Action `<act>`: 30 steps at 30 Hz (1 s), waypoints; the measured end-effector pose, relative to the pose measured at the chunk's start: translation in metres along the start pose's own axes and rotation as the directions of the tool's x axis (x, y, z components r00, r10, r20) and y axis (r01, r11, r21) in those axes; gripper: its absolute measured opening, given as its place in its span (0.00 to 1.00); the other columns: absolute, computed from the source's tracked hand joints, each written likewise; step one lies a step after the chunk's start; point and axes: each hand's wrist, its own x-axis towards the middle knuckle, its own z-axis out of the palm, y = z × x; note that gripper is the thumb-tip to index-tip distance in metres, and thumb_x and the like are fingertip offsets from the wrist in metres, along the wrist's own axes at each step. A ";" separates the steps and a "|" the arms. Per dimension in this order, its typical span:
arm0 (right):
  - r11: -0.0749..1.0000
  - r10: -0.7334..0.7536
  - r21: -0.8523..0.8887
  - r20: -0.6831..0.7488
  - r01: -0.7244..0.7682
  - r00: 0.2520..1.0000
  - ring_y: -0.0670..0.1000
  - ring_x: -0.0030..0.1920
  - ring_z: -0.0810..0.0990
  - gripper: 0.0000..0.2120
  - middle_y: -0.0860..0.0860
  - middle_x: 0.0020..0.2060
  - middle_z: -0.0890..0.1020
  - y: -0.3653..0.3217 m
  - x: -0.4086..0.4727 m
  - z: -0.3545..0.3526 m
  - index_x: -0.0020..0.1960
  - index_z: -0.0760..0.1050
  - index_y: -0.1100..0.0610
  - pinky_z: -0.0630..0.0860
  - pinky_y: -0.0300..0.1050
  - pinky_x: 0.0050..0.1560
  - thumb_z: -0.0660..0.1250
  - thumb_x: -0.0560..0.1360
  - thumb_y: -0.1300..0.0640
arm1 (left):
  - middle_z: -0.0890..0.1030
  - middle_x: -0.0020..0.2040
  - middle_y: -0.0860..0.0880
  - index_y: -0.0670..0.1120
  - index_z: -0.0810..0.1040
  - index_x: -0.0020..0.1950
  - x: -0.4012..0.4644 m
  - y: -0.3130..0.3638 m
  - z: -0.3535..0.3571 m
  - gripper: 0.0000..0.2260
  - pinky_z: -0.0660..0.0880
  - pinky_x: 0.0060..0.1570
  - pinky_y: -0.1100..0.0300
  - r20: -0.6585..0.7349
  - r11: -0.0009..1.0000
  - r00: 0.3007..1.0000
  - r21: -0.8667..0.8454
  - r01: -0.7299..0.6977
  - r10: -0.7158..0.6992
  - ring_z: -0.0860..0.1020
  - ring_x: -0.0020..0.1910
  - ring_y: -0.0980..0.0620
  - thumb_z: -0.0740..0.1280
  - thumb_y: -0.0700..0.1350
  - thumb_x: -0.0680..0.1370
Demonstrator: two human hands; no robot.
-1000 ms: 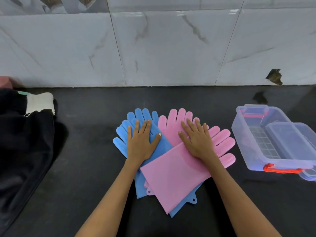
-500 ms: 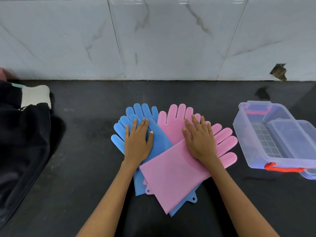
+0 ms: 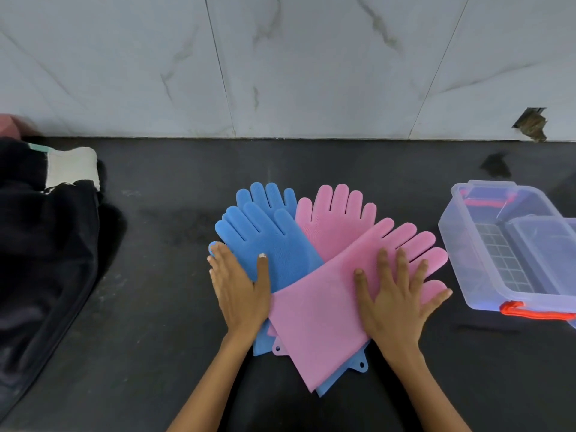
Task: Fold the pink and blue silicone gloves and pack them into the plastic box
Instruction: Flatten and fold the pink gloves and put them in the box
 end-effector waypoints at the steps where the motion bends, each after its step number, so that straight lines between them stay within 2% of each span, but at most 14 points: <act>1: 1.000 0.001 -0.010 0.002 -0.001 1.000 0.58 0.77 0.40 0.31 0.49 0.78 0.50 -0.001 0.001 0.000 0.77 0.49 0.46 0.34 0.70 0.68 0.46 0.77 0.36 | 0.45 0.79 0.42 0.40 0.43 0.77 -0.001 0.003 0.001 0.36 0.44 0.75 0.51 -0.006 0.999 0.999 -0.027 0.046 -0.046 0.45 0.78 0.45 0.61 0.53 0.79; 3: 1.000 -0.007 -0.020 0.007 0.007 1.000 0.58 0.77 0.41 0.31 0.49 0.78 0.50 -0.002 0.003 0.000 0.77 0.49 0.46 0.35 0.71 0.68 0.45 0.77 0.36 | 0.44 0.78 0.42 0.41 0.44 0.77 -0.001 0.005 0.002 0.36 0.49 0.76 0.47 -0.024 0.982 0.991 -0.136 0.131 -0.135 0.47 0.77 0.44 0.63 0.49 0.78; 4: 1.000 -0.011 -0.020 0.008 0.011 1.000 0.58 0.77 0.41 0.31 0.49 0.78 0.50 -0.002 0.004 0.001 0.77 0.49 0.46 0.36 0.71 0.68 0.45 0.76 0.36 | 0.48 0.78 0.41 0.41 0.47 0.77 0.000 0.005 0.003 0.35 0.54 0.75 0.45 -0.032 0.966 0.986 -0.211 0.151 -0.162 0.50 0.77 0.43 0.64 0.48 0.78; 6: 0.999 -0.022 -0.026 0.009 0.022 1.000 0.58 0.77 0.41 0.31 0.49 0.78 0.51 -0.004 0.006 0.001 0.76 0.50 0.46 0.36 0.71 0.68 0.45 0.76 0.35 | 0.62 0.75 0.42 0.42 0.56 0.75 0.002 0.004 0.002 0.30 0.66 0.69 0.44 -0.044 0.918 0.983 -0.366 0.152 -0.180 0.63 0.73 0.43 0.66 0.44 0.77; 8: 0.998 -0.040 -0.043 0.007 0.041 0.999 0.58 0.77 0.42 0.31 0.49 0.78 0.51 -0.007 0.010 0.002 0.76 0.50 0.46 0.36 0.71 0.68 0.44 0.76 0.35 | 0.74 0.66 0.48 0.45 0.66 0.69 0.002 0.008 0.000 0.23 0.75 0.61 0.55 -0.051 0.819 0.975 -0.553 0.153 -0.217 0.73 0.65 0.47 0.68 0.38 0.76; 10: 0.997 -0.057 -0.055 0.005 0.057 0.998 0.58 0.77 0.42 0.31 0.49 0.77 0.51 -0.010 0.012 0.003 0.77 0.49 0.46 0.36 0.71 0.68 0.44 0.76 0.36 | 0.74 0.66 0.52 0.46 0.66 0.69 0.006 0.012 -0.003 0.26 0.74 0.57 0.63 -0.011 0.666 0.952 -0.717 0.207 -0.307 0.74 0.64 0.51 0.70 0.34 0.74; 11: 0.996 -0.063 -0.059 0.005 0.063 0.998 0.58 0.77 0.43 0.31 0.49 0.77 0.51 -0.010 0.014 0.003 0.77 0.49 0.46 0.36 0.72 0.68 0.44 0.77 0.36 | 0.74 0.67 0.50 0.44 0.66 0.71 0.009 0.012 -0.004 0.29 0.74 0.58 0.60 0.024 0.595 0.935 -0.765 0.246 -0.355 0.74 0.64 0.51 0.71 0.33 0.72; 13: 0.995 -0.069 -0.070 0.004 0.069 0.998 0.58 0.77 0.43 0.31 0.49 0.77 0.51 -0.011 0.014 0.003 0.77 0.49 0.46 0.36 0.72 0.68 0.44 0.77 0.36 | 0.79 0.62 0.48 0.41 0.71 0.67 0.015 0.010 -0.007 0.25 0.79 0.53 0.55 0.079 0.539 0.914 -0.786 0.302 -0.398 0.79 0.59 0.49 0.73 0.34 0.71; 16: 0.994 -0.074 -0.083 0.005 0.074 0.997 0.58 0.77 0.42 0.31 0.49 0.77 0.51 -0.010 0.014 0.004 0.77 0.47 0.47 0.37 0.72 0.68 0.43 0.77 0.36 | 0.84 0.50 0.48 0.43 0.79 0.56 0.024 0.009 -0.013 0.18 0.80 0.35 0.61 0.212 0.535 0.901 -0.745 0.399 -0.377 0.83 0.47 0.51 0.76 0.37 0.67; 19: 0.991 -0.091 -0.101 0.007 0.091 0.996 0.59 0.77 0.42 0.33 0.49 0.78 0.51 -0.010 0.014 0.005 0.77 0.47 0.47 0.38 0.73 0.68 0.39 0.76 0.34 | 0.84 0.47 0.49 0.46 0.80 0.48 0.029 0.015 -0.012 0.14 0.79 0.34 0.60 0.323 0.633 0.899 -0.638 0.438 -0.296 0.83 0.44 0.52 0.78 0.40 0.65; 21: 0.988 -0.102 -0.118 0.006 0.102 0.995 0.59 0.77 0.42 0.36 0.48 0.78 0.50 -0.010 0.014 0.005 0.77 0.46 0.47 0.37 0.73 0.68 0.33 0.72 0.33 | 0.83 0.48 0.52 0.50 0.78 0.47 0.028 0.019 -0.009 0.13 0.79 0.38 0.59 0.262 0.766 0.940 -0.551 0.331 -0.218 0.82 0.45 0.54 0.78 0.44 0.66; 24: 0.986 -0.110 -0.127 0.011 0.110 0.994 0.60 0.77 0.41 0.40 0.47 0.78 0.48 -0.009 0.013 0.006 0.77 0.43 0.46 0.36 0.72 0.68 0.29 0.69 0.31 | 0.79 0.49 0.59 0.53 0.74 0.55 0.025 0.018 -0.004 0.17 0.77 0.43 0.60 0.163 0.907 0.985 -0.404 0.119 -0.056 0.78 0.48 0.60 0.75 0.46 0.69; 27: 0.988 -0.114 -0.106 0.021 0.116 0.993 0.60 0.76 0.41 0.41 0.46 0.78 0.47 -0.010 0.014 0.008 0.77 0.41 0.46 0.37 0.71 0.69 0.29 0.68 0.30 | 0.77 0.48 0.57 0.50 0.73 0.59 0.022 0.014 0.003 0.16 0.74 0.42 0.63 0.118 0.917 0.993 -0.397 0.044 0.003 0.77 0.48 0.56 0.69 0.38 0.73; 30: 0.987 -0.132 -0.094 0.025 0.134 0.991 0.60 0.76 0.41 0.41 0.45 0.77 0.48 -0.013 0.016 0.007 0.77 0.42 0.47 0.37 0.70 0.69 0.30 0.68 0.30 | 0.79 0.48 0.53 0.46 0.74 0.57 0.022 0.012 0.005 0.12 0.73 0.40 0.63 0.076 0.865 0.991 -0.483 0.135 -0.112 0.78 0.49 0.51 0.66 0.35 0.76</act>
